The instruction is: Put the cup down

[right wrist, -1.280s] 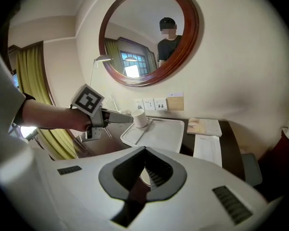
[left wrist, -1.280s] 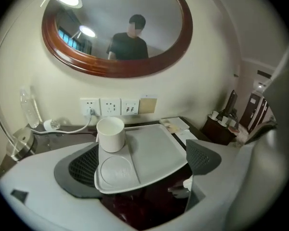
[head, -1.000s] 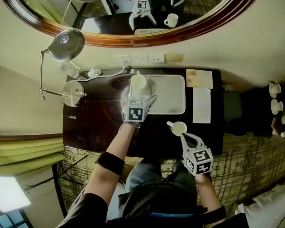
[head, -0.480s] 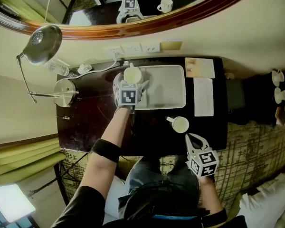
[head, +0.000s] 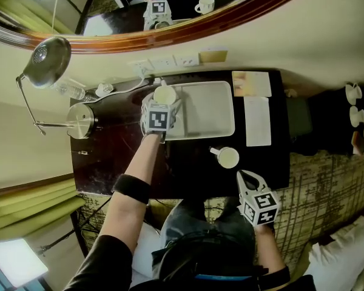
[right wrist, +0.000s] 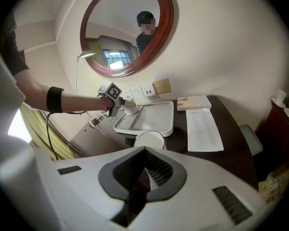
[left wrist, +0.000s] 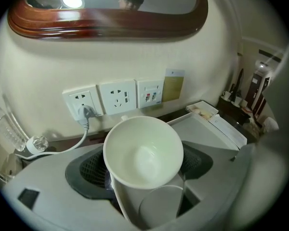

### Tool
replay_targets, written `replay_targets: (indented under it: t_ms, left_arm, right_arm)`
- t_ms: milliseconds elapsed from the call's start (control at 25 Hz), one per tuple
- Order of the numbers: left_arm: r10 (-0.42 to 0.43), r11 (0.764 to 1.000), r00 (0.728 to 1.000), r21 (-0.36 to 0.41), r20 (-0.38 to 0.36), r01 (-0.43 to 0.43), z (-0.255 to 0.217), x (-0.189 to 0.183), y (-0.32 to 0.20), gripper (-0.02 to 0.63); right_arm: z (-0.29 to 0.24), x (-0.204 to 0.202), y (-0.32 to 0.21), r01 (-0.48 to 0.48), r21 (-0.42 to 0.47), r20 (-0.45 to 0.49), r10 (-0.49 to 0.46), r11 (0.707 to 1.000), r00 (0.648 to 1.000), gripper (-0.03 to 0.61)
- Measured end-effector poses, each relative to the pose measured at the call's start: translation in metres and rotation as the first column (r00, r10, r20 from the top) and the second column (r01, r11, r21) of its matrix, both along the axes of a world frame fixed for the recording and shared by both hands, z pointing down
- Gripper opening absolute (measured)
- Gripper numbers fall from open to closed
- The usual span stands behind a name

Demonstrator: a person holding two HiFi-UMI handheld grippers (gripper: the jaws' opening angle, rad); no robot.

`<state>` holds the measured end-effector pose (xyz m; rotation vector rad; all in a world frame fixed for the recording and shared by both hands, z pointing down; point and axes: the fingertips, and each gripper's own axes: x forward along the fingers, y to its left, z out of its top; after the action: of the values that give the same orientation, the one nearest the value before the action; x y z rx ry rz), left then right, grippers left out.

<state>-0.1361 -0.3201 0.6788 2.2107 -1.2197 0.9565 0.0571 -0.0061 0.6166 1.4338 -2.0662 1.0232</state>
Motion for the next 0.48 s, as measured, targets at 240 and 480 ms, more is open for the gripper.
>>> replay_targets:
  t_ms: [240, 480]
  left_arm:
    - [0.011, 0.999, 1.000, 0.035, -0.022, -0.010, -0.014, 0.002, 0.005, 0.413]
    - [0.008, 0.999, 0.998, 0.042, -0.057, -0.006, -0.044, 0.003, 0.028, 0.413]
  right_arm:
    - [0.000, 0.001, 0.005, 0.004, -0.003, 0.019, -0.004, 1.000, 1.000, 0.005]
    - [-0.010, 0.003, 0.007, 0.053, 0.005, 0.027, -0.053, 0.999, 0.998, 0.005]
